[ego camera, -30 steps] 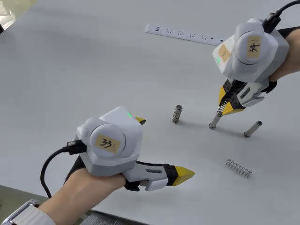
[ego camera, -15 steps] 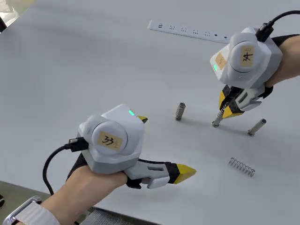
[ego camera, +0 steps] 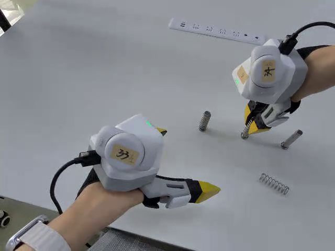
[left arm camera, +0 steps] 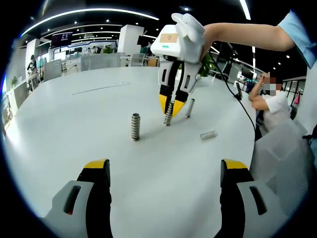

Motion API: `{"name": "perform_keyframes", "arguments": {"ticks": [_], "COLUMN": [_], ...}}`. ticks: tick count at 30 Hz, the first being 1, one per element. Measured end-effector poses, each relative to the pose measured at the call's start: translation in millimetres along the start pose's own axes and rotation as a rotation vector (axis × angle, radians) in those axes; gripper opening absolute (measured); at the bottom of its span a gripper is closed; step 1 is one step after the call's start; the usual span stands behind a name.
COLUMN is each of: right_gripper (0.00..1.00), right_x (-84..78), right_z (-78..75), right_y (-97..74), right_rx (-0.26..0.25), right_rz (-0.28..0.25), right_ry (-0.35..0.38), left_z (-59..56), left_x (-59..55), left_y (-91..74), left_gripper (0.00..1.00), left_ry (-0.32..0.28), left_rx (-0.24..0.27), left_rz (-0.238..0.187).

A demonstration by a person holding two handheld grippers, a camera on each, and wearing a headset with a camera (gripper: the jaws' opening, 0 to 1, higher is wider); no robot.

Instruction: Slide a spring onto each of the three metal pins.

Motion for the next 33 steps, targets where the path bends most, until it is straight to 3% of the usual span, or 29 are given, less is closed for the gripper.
{"name": "perform_keyframes", "arguments": {"ticks": [28, 33], "right_gripper": [0.09, 0.17], "right_x": [-0.1, -2.6], "right_z": [1.3, -1.0], "right_y": [6.3, 10.5], "right_rx": [0.006, -0.001], "right_rz": [0.02, 0.013], "right_ry": [0.003, 0.007], "left_z": [2.2, 1.5], "left_x": [0.6, 0.6], "left_y": [0.8, 1.3], "left_gripper": [0.89, 0.89], "left_ry": [0.003, 0.004], "left_rx": [-0.006, -0.009], "left_rz": [0.008, 0.01]}}
Point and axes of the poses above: the centre of the closed fingertips' face, and the gripper's own axes: y roughly forward along the fingers, z roughly to its left, x roughly out of its top, the point moved 9 cm from there along -y, roughly backward along the fingers, and after that the axes turned 6 degrees about -y, right-handed, at the moved point
